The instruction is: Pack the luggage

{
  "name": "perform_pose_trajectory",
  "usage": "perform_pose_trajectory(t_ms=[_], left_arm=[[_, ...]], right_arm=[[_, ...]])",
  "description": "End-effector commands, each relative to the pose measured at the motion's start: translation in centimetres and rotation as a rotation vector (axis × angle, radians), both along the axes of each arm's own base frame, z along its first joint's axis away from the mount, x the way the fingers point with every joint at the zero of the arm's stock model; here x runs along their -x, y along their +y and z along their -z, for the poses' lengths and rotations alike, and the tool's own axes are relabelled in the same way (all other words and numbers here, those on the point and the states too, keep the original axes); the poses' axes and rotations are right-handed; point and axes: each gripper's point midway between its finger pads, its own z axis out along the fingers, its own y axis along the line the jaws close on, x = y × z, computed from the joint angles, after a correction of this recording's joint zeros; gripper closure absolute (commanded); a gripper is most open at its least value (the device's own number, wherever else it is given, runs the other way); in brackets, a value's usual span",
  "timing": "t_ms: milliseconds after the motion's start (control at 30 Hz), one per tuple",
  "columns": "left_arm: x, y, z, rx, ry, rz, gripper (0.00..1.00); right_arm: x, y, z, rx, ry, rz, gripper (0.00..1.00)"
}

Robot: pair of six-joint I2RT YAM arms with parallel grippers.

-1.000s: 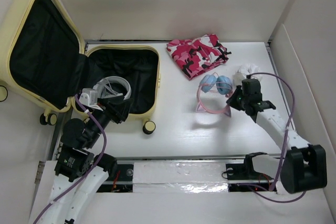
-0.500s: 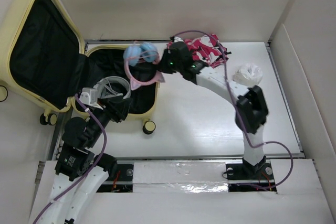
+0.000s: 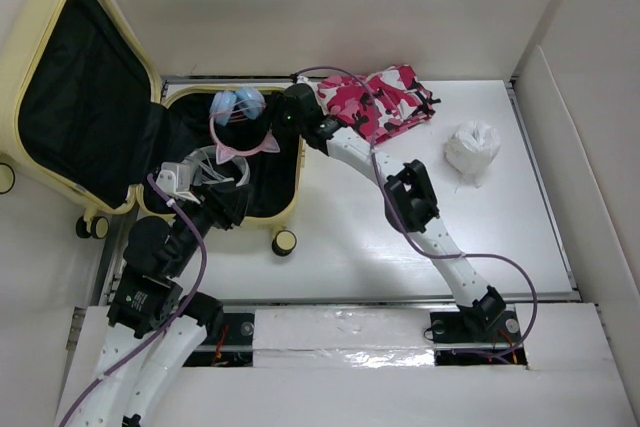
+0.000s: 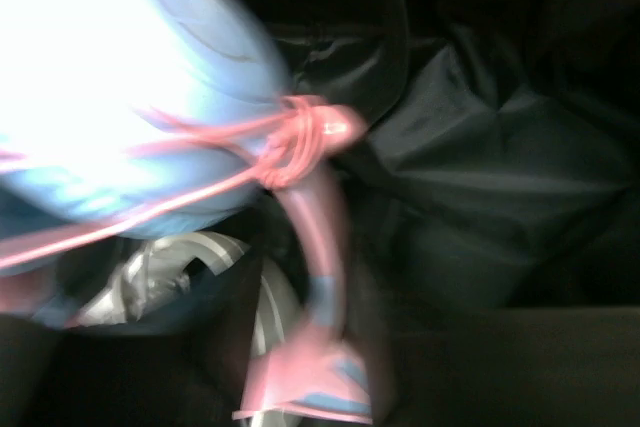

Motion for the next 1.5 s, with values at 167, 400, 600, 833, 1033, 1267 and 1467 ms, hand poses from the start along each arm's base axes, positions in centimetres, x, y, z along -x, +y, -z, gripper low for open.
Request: perform_pose_trajectory(t_ms=[167, 400, 600, 833, 1033, 1267, 1467], left_arm=[[0.2, -0.3, -2.4, 0.03, -0.057, 0.018, 0.56], [0.4, -0.4, -2.5, 0.032, -0.062, 0.026, 0.56], [0.6, -0.2, -2.7, 0.036, -0.073, 0.023, 0.56], [0.7, -0.5, -2.7, 0.037, -0.076, 0.038, 0.56], [0.7, -0.6, -2.5, 0.035, -0.07, 0.043, 0.56], [0.7, -0.6, -2.4, 0.032, -0.067, 0.047, 0.56], [0.7, -0.7, -2.4, 0.032, -0.067, 0.052, 0.56]], right_arm=[[2.8, 1.2, -14.1, -0.191, -0.265, -0.085, 0.28], [5.1, -10.2, -22.8, -0.156, -0.435, 0.099, 0.82], [5.0, -33.3, -15.8, 0.071, -0.34, 0.6, 0.98], [10.1, -56.3, -7.9, 0.316, -0.133, 1.155, 0.05], [8.5, -59.8, -2.1, 0.371, 0.064, 1.141, 0.0], [6.2, -58.9, 1.0, 0.323, 0.114, 1.053, 0.61], [6.8, -55.9, -4.2, 0.3, -0.048, 0.996, 1.0]])
